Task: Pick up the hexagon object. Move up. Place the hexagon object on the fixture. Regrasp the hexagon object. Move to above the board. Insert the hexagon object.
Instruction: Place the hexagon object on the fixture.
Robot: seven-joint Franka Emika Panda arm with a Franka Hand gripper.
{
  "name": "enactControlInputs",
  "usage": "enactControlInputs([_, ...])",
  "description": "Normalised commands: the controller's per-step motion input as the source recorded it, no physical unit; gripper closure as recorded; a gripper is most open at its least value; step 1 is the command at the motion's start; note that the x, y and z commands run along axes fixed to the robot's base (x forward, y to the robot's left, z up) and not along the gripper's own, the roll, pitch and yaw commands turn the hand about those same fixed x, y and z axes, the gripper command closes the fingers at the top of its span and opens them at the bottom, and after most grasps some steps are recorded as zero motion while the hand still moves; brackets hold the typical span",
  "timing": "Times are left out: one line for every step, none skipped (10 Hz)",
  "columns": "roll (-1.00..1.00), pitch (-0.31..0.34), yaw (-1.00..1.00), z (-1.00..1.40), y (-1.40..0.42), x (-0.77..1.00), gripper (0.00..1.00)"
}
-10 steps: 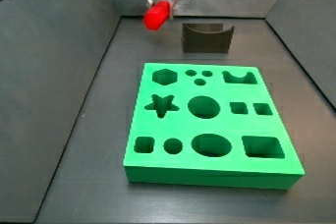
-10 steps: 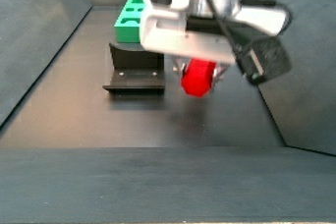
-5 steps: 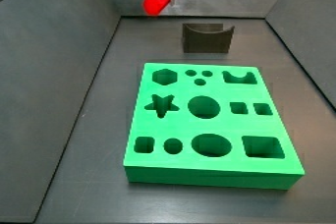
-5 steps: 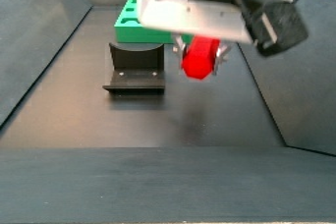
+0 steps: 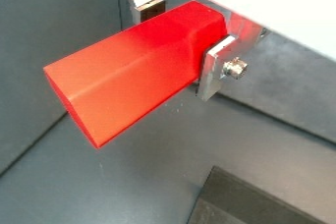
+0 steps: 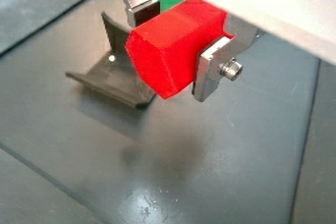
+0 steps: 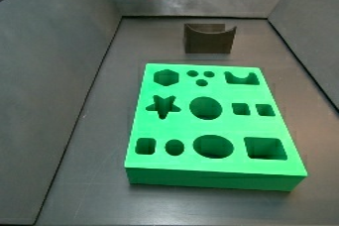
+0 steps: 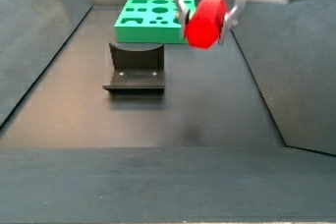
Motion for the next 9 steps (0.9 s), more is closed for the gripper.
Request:
enactControlInputs([0.07, 0.075, 0.00, 0.43, 0.00, -0.01, 1.00])
enactControlInputs([0.07, 0.084, 0.01, 0.26, 0.00, 0.00, 1.00])
enactControlInputs([0.17, -0.297, 1.00, 0.26, -1.00, 0.87, 1.00])
enactControlInputs([0.17, -0.293, 0.99, 0.22, -1.00, 0.88, 1.00])
enactControlInputs([0.16, -0.221, 0.68, 0.17, -1.00, 0.90, 1.00])
enactControlInputs([0.13, -0.170, 0.45, 0.12, -0.90, 0.86, 1.00])
enactControlInputs([0.09, -0.096, 0.23, 0.05, -0.57, 0.67, 1.00])
enactControlInputs([0.08, -0.069, 0.17, 0.03, -0.41, 0.58, 1.00])
enactControlInputs([0.08, -0.029, 0.10, 0.00, -0.12, 0.42, 1.00])
